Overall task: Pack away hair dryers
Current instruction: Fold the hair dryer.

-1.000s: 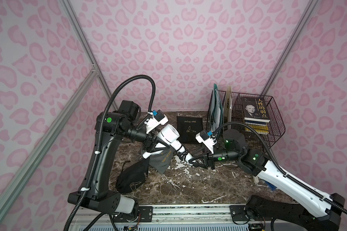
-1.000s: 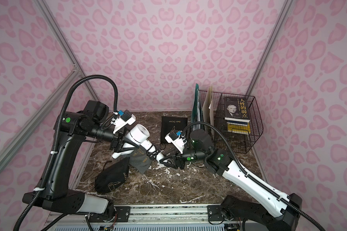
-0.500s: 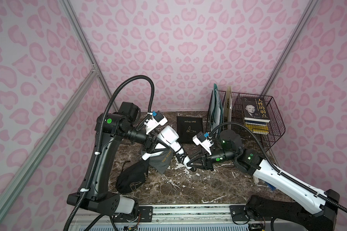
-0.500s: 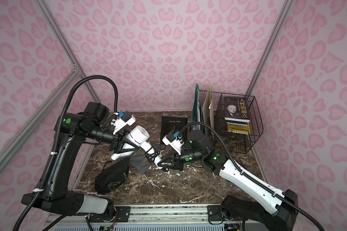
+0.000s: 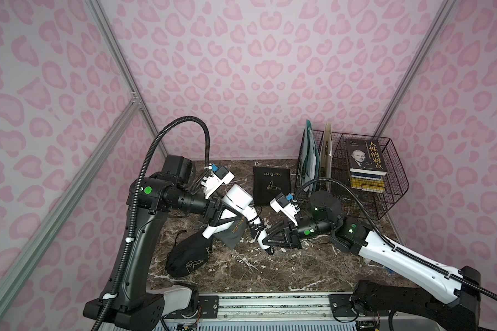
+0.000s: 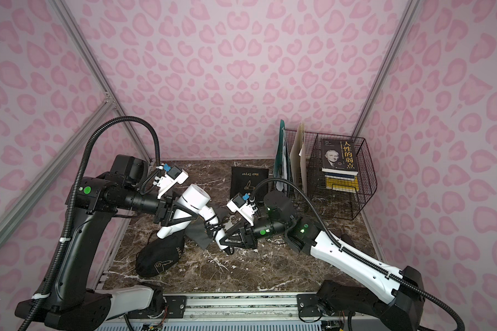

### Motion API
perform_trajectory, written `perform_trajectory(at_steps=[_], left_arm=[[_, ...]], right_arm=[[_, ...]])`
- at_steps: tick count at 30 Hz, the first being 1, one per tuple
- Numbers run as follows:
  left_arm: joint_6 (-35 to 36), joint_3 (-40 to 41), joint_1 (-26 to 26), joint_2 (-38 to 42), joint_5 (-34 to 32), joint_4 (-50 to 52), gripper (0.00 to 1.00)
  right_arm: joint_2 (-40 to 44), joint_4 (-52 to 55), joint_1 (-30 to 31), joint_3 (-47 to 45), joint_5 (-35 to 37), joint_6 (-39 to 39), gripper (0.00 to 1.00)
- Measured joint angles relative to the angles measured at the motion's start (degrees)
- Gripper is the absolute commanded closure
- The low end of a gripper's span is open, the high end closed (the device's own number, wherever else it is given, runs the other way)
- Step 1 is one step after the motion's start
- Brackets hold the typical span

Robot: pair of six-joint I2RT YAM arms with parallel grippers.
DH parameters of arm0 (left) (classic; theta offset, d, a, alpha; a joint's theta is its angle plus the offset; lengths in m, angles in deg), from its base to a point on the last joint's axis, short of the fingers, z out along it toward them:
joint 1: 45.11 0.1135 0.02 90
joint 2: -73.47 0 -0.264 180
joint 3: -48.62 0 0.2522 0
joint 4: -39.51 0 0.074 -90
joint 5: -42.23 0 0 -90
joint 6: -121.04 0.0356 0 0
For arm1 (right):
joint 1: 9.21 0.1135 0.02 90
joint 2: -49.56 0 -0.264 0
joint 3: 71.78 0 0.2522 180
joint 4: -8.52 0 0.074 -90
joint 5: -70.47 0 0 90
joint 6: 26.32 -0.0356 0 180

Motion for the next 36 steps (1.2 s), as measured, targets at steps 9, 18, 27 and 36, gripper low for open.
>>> perform_trajectory(at_steps=[9, 18, 27, 36], left_arm=[[-9.0, 8.1, -0.1, 3.6, 2.2, -14.8, 0.98], [-16.5, 14.6, -0.1, 6.9, 1.1, -25.6, 0.98], [-21.0, 17.8, -0.2, 6.4, 2.2, -31.9, 0.98], [-24.3, 16.8, -0.3, 6.7, 1.1, -33.2, 0.98]], right_arm=[[-1.0, -10.1, 2.2, -2.4, 7.2, -6.4, 1.00], [0.6, -20.3, 6.6, -7.6, 20.6, -11.3, 1.00], [-5.9, -26.1, 10.2, -4.3, 28.2, -14.8, 1.00], [-4.7, -26.1, 11.1, -4.1, 31.4, -13.7, 0.49]])
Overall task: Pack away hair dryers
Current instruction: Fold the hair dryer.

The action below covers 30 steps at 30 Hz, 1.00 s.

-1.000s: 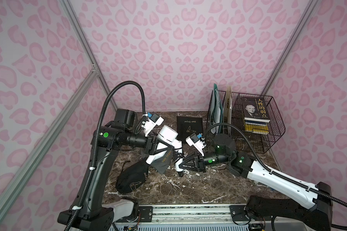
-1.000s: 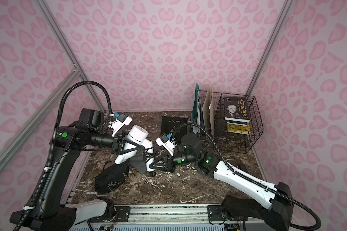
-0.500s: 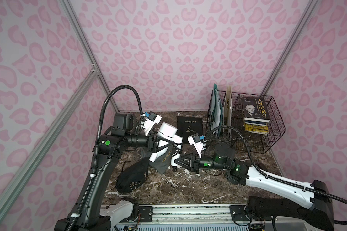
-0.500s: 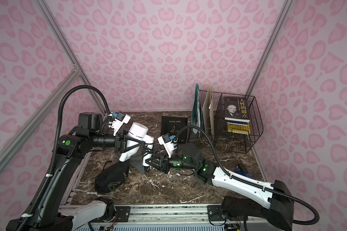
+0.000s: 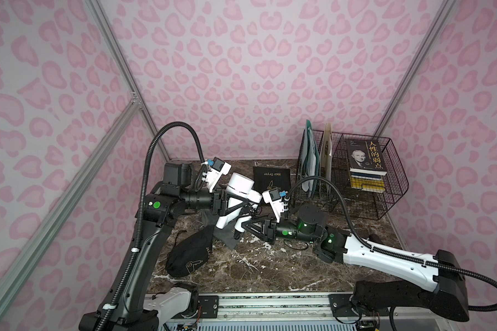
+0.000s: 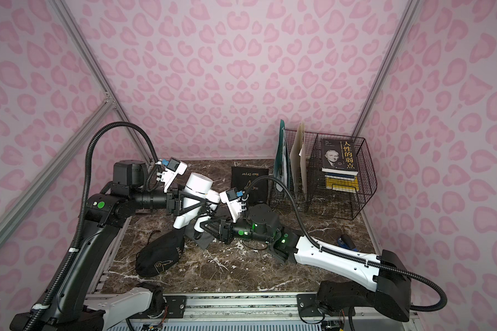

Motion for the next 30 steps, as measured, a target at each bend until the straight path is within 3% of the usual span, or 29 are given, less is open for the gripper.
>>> perform_trajectory(at_steps=[5, 30], left_arm=[[-1.2, -3.6, -0.3, -1.0, -0.5, 1.7, 0.98], [-3.7, -5.6, -0.2, -2.4, 0.8, 1.8, 0.98]], right_arm=[[2.5, -6.8, 0.1, -3.3, 2.7, 0.6, 0.40], [-2.3, -18.4, -2.5, -3.8, 2.2, -4.1, 0.41]])
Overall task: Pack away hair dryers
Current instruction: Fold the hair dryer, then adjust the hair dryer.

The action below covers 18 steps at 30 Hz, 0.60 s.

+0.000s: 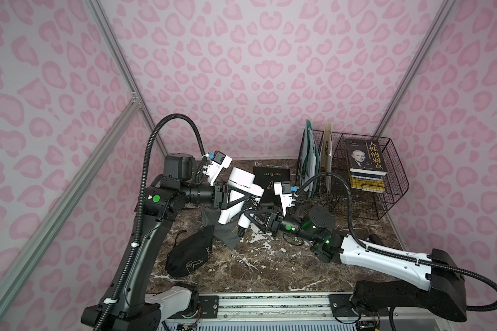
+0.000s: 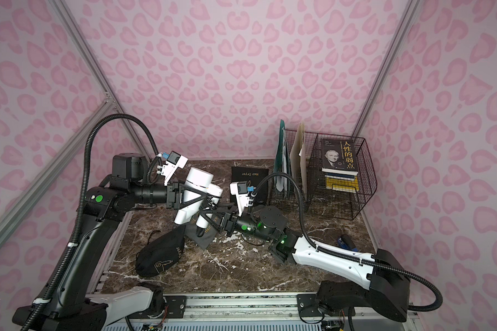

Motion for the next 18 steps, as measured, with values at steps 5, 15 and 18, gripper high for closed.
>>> perform_trajectory(at_steps=[5, 15, 18], left_arm=[[0.5, -0.4, 0.0, -0.6, 0.4, 0.2, 0.98], [1.6, -1.8, 0.0, -1.7, 1.3, 0.7, 0.98], [1.7, -1.8, 0.0, -1.6, 1.8, 0.8, 0.98]], right_arm=[[-0.3, -0.3, -0.2, 0.1, -1.2, -0.9, 0.41], [-3.4, -0.5, 0.3, 0.6, -5.6, -2.0, 0.42], [-3.4, -1.7, 0.3, 0.5, -5.7, -2.4, 0.42]])
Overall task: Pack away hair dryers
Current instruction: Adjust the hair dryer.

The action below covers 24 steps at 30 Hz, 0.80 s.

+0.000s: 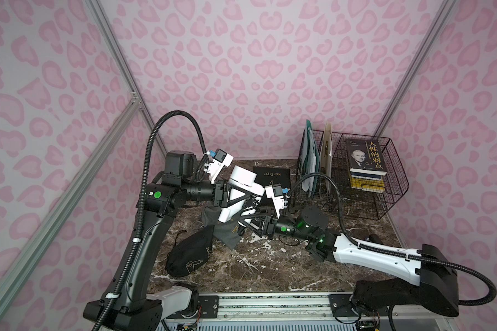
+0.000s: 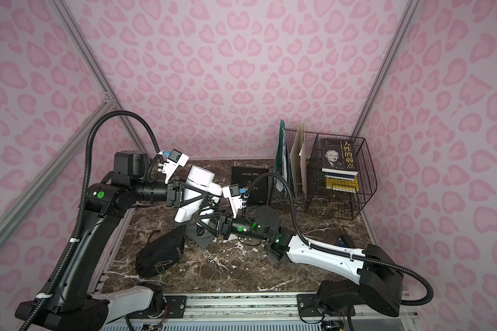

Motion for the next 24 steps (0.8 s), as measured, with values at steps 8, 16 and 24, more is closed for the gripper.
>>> perform_trajectory(at_steps=[8, 16, 24], left_arm=[[-0.2, 0.2, 0.0, 0.4, 0.8, 0.0, 0.98], [-2.3, 1.4, 0.1, 0.8, 2.0, -1.9, 0.98], [-2.8, 3.1, 0.3, 1.4, 1.6, -4.5, 0.93]], right_arm=[[0.2, -3.2, -0.1, -0.9, 1.3, -1.0, 0.45], [-1.0, -5.4, -0.1, -0.8, 1.2, -2.4, 0.67], [-2.8, -8.4, -0.3, -0.9, 0.5, -3.8, 1.00]])
